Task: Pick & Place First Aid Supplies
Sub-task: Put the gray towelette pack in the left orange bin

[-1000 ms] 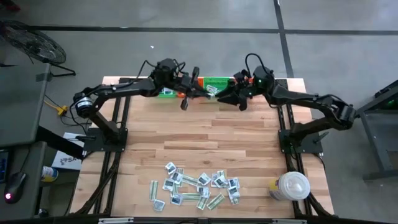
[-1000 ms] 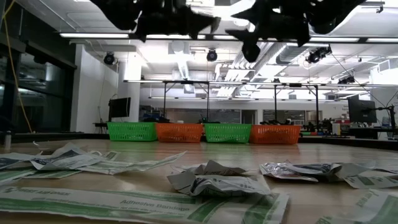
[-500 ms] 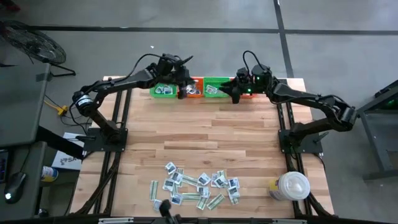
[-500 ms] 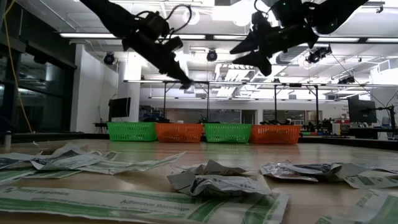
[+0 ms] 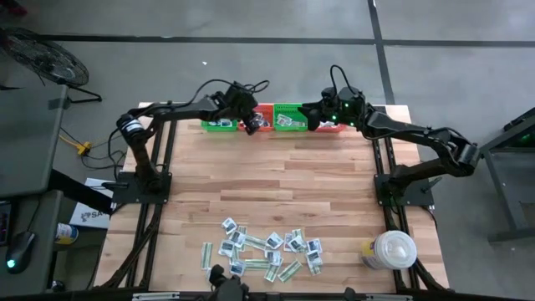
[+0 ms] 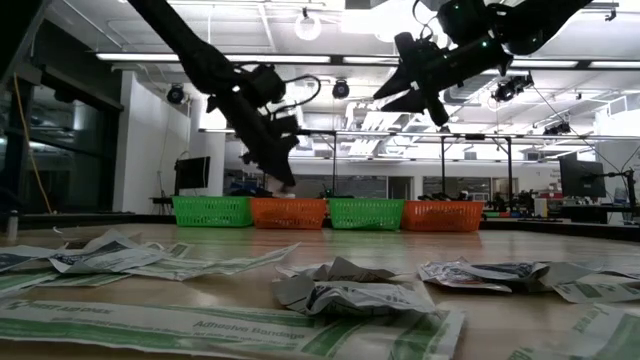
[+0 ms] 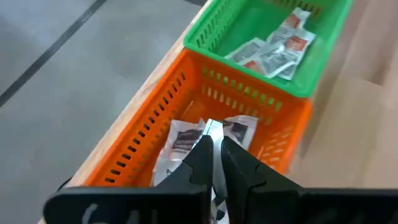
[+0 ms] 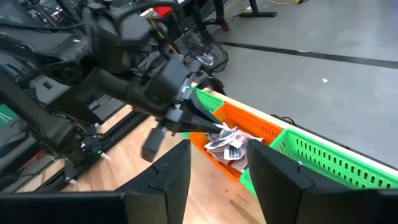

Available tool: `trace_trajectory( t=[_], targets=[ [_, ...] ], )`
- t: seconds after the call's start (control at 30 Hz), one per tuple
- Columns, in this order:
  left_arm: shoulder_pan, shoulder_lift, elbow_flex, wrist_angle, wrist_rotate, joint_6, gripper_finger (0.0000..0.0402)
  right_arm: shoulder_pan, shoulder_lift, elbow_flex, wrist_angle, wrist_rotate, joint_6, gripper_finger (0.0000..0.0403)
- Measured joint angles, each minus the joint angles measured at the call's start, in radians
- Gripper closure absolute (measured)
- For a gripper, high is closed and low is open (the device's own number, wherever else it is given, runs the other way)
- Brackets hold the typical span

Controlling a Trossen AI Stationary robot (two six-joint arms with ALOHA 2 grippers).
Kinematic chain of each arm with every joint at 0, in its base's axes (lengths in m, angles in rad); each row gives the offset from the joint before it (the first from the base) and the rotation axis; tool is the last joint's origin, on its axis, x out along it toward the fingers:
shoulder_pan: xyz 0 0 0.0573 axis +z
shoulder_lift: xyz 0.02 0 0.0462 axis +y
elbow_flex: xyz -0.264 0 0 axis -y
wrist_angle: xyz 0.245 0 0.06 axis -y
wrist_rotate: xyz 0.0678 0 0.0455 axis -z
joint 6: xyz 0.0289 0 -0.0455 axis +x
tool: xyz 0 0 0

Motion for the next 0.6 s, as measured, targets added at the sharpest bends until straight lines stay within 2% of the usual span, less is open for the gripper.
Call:
trace_trajectory(
  t=[0.33, 0.6],
  targets=[
    [0.011, 0.015, 0.0, 0.017, -0.022, -0.016, 0.0383, 0.0, 0.0, 0.0, 0.0, -0.005, 0.0, 0.0257],
    [0.011, 0.015, 0.0, 0.017, -0.016, -0.016, 0.0336, 0.0, 0.0, 0.0, -0.006, -0.005, -0.013, 0.0258]
  ],
)
